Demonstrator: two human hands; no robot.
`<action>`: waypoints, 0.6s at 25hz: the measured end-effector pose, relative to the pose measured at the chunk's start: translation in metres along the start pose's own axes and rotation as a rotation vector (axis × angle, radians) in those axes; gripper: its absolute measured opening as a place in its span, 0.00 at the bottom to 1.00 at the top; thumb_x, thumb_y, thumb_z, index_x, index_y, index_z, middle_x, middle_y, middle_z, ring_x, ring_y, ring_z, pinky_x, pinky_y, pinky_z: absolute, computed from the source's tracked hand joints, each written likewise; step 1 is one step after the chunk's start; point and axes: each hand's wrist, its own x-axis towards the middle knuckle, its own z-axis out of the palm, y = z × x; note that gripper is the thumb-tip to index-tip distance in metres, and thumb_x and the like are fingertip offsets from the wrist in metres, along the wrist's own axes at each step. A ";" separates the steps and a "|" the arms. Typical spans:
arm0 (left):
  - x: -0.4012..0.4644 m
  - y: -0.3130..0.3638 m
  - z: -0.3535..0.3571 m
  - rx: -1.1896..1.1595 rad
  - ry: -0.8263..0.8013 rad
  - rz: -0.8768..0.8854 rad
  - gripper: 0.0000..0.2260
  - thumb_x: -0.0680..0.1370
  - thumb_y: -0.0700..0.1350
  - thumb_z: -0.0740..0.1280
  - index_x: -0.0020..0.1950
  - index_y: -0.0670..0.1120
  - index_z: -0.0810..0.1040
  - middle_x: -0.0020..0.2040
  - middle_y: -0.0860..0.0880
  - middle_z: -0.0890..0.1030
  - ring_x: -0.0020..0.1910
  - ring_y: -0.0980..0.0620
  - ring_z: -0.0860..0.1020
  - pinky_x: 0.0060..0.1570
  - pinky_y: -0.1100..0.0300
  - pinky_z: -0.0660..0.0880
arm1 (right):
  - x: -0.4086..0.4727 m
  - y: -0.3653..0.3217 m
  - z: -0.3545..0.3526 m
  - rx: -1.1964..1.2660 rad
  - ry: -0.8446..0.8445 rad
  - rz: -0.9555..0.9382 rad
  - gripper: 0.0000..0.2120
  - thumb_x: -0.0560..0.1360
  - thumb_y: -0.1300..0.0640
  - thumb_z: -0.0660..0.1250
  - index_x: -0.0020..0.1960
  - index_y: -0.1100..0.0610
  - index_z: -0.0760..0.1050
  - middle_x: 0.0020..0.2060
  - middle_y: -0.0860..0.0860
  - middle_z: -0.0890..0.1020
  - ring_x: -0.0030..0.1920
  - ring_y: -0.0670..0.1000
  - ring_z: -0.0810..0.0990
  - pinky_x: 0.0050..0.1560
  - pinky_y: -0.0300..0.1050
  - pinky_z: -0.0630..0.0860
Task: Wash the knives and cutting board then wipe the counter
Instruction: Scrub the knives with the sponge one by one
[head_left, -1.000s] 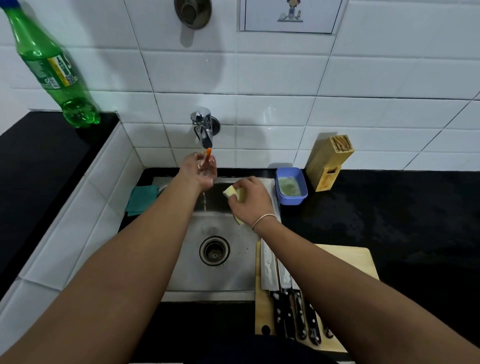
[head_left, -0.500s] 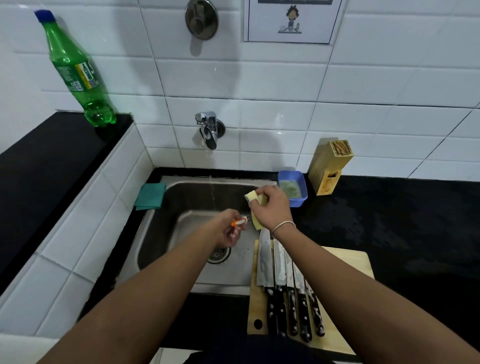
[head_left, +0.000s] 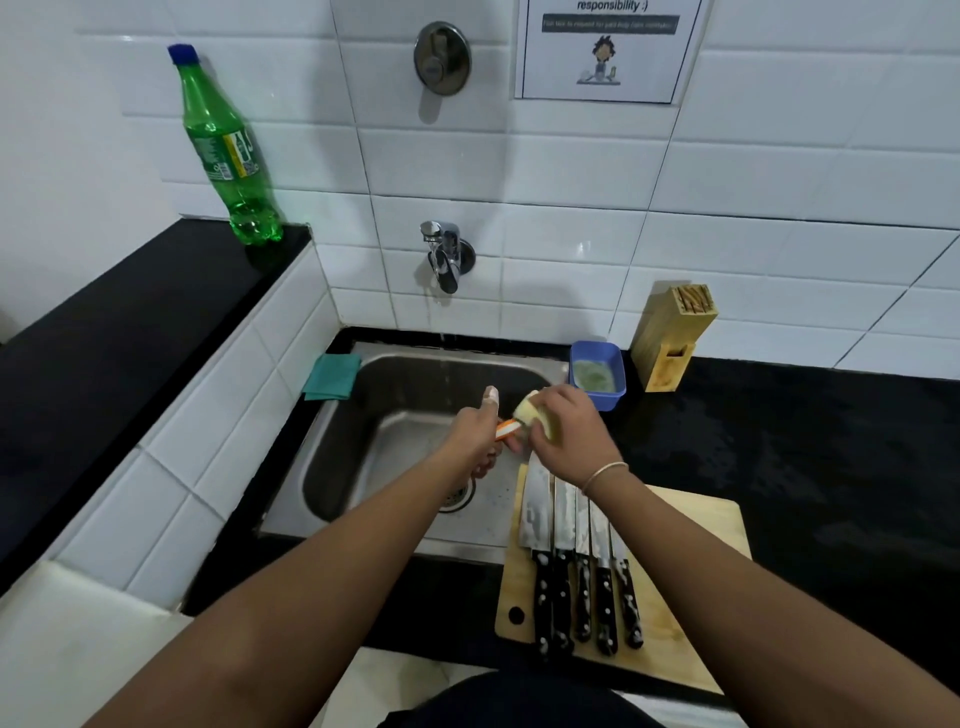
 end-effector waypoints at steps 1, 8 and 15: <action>-0.003 0.000 0.000 0.019 -0.004 0.021 0.37 0.84 0.63 0.47 0.39 0.37 0.82 0.21 0.50 0.65 0.18 0.55 0.62 0.21 0.66 0.58 | -0.001 0.000 -0.003 -0.001 0.031 0.044 0.13 0.73 0.61 0.70 0.56 0.62 0.78 0.53 0.56 0.78 0.57 0.55 0.74 0.62 0.50 0.72; -0.011 0.004 -0.010 0.004 -0.074 0.072 0.36 0.81 0.68 0.45 0.34 0.42 0.76 0.23 0.49 0.65 0.20 0.55 0.61 0.23 0.65 0.57 | -0.010 -0.015 -0.009 -0.067 0.057 -0.270 0.13 0.70 0.63 0.72 0.54 0.63 0.80 0.53 0.59 0.79 0.55 0.58 0.76 0.58 0.53 0.75; -0.013 0.008 -0.022 -0.050 -0.089 0.009 0.34 0.81 0.68 0.43 0.35 0.44 0.74 0.23 0.50 0.65 0.20 0.55 0.61 0.23 0.66 0.57 | -0.010 -0.023 -0.011 -0.128 -0.017 -0.461 0.14 0.69 0.64 0.70 0.55 0.64 0.79 0.54 0.61 0.79 0.55 0.60 0.77 0.57 0.55 0.75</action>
